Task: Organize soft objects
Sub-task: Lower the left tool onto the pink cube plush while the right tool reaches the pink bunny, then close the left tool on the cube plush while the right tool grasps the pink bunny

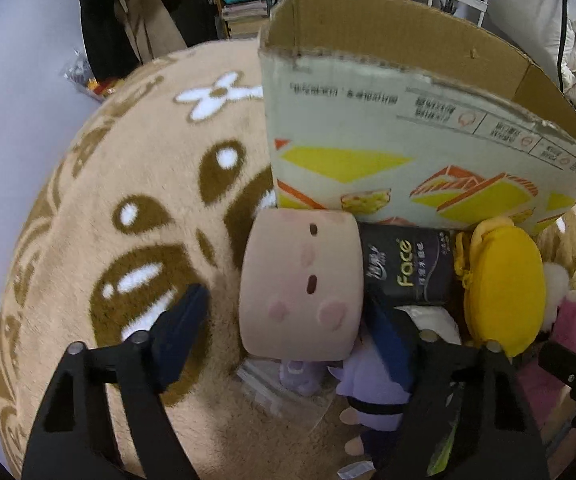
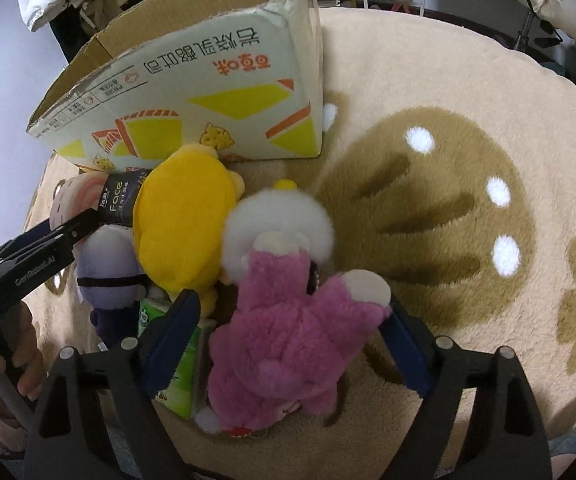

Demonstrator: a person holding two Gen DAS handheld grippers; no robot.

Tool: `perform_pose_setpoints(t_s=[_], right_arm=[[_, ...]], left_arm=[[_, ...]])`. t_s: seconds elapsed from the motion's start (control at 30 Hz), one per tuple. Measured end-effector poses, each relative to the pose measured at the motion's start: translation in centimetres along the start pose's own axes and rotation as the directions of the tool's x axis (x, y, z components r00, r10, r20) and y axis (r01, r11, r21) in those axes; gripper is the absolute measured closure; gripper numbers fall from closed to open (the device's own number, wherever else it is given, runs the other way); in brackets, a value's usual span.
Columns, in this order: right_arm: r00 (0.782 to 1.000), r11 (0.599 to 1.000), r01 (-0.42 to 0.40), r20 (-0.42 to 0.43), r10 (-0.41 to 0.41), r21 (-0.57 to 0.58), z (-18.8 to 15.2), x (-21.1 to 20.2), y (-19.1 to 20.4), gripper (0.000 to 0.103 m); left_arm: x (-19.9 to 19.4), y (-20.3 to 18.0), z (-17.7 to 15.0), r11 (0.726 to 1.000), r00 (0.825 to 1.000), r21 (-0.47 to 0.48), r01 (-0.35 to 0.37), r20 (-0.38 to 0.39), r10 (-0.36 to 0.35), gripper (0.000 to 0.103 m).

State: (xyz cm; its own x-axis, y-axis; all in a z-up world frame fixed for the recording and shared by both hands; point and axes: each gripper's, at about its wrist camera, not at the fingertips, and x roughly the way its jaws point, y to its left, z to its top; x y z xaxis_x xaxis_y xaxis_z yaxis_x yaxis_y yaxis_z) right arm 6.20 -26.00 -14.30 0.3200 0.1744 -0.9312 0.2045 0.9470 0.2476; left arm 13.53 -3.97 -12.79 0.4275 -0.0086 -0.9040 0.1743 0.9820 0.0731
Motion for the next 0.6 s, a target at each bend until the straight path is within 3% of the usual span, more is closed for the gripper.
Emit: perform_pose_setpoints(t_s=[0.17,0.37,0.6], right_arm=[[1.0,1.0,0.002,-0.023,-0.002,-0.007,-0.2,0.5,0.3,0.038],[1.0,0.999,-0.002,-0.014,0.002,-0.041,-0.4,1.2,1.3,0.049],[0.994,0.994,-0.015,0.105,0.026,-0.104,-0.9,-1.4,3.0,0.051]], left_arm=[[0.4,0.6,0.1,0.997,0.997,-0.043,0.072,-0.018,-0.073,0.052],[-0.6,1.0,-0.3,0.995,0.997,-0.063,0.072,0.0,-0.072,0.06],[-4.6,0.6,-1.6,0.999,0.993,-0.035,0.02,0.118,-0.016,0.06]])
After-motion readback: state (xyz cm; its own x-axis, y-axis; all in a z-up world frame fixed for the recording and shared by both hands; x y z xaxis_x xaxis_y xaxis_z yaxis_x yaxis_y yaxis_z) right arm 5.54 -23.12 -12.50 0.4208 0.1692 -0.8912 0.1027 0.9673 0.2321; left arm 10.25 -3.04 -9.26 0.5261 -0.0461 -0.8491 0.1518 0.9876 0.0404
